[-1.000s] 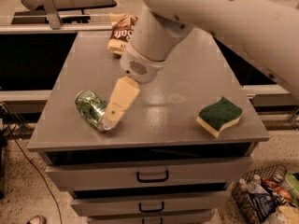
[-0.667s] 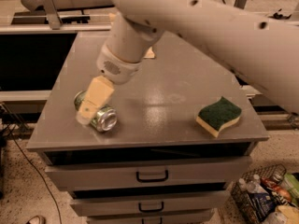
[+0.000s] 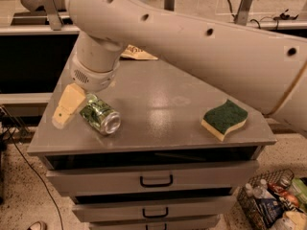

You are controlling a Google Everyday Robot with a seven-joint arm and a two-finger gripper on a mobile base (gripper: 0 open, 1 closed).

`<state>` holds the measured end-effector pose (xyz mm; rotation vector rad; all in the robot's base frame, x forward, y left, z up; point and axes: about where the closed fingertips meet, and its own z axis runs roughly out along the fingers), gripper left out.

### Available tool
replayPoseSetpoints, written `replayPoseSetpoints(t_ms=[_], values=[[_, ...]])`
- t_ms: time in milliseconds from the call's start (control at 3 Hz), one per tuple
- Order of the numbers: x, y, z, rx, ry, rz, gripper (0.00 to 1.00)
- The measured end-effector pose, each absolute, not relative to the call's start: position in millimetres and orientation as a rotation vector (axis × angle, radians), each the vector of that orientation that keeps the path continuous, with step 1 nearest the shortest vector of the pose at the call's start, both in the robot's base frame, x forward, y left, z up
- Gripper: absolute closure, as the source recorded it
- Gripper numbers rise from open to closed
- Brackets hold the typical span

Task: Place green can upright

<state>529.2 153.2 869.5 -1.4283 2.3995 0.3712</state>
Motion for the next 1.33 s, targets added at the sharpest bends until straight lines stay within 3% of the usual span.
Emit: replayPoseSetpoints(t_ms=[333, 667, 1333], values=[[537, 154, 857, -1.345, 2.469, 0.289, 0.0], [541, 146, 843, -1.281, 2.53, 0.22, 0.17], [546, 135, 842, -1.211, 2.558, 0.156, 0.64]])
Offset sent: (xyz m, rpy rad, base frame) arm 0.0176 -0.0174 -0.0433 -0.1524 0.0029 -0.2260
